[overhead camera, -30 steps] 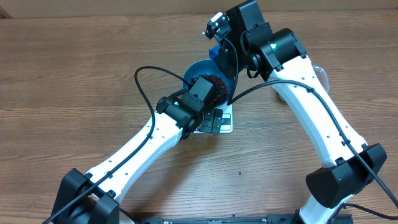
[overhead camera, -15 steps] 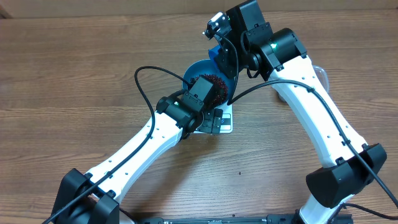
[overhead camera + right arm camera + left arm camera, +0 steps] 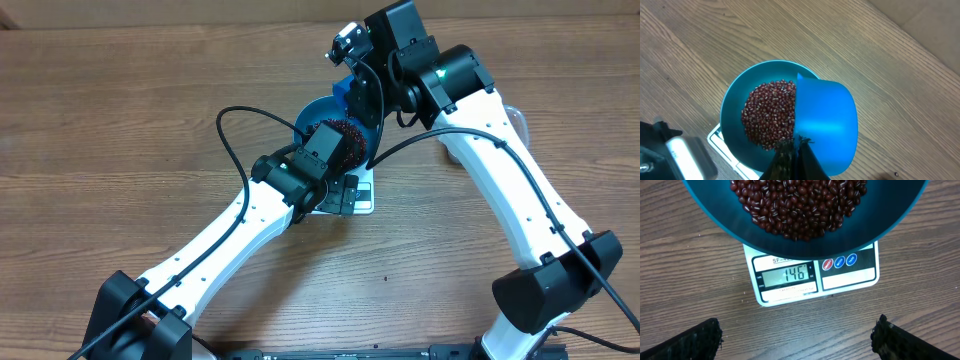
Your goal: Scoop item into bowl and weigh 150g on scale
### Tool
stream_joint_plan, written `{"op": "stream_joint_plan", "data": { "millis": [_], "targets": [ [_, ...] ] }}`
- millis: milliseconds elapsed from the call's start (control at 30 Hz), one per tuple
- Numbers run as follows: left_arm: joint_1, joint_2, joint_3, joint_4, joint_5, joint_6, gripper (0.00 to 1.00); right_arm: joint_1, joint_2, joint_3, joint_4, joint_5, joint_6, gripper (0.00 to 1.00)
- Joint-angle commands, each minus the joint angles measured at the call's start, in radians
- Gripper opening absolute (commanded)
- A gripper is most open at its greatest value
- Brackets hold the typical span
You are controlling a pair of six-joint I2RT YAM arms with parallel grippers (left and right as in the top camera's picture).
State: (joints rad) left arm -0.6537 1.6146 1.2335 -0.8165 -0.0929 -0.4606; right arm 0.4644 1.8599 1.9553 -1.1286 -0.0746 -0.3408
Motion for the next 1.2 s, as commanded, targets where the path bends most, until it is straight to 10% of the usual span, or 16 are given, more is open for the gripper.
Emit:
{"op": "stream_joint_plan", "data": {
  "millis": [0,1167],
  "targets": [
    [-0.001,0.009,0.011,-0.001,0.008,0.019,1.00,-0.013,-0.025,0.027,0.003,-0.006,-0.001,0.04],
    [-0.001,0.009,0.011,-0.001,0.008,0.019,1.00,-0.019,-0.017,0.021,0.008,-0.024,0.019,0.04]
  ]
}}
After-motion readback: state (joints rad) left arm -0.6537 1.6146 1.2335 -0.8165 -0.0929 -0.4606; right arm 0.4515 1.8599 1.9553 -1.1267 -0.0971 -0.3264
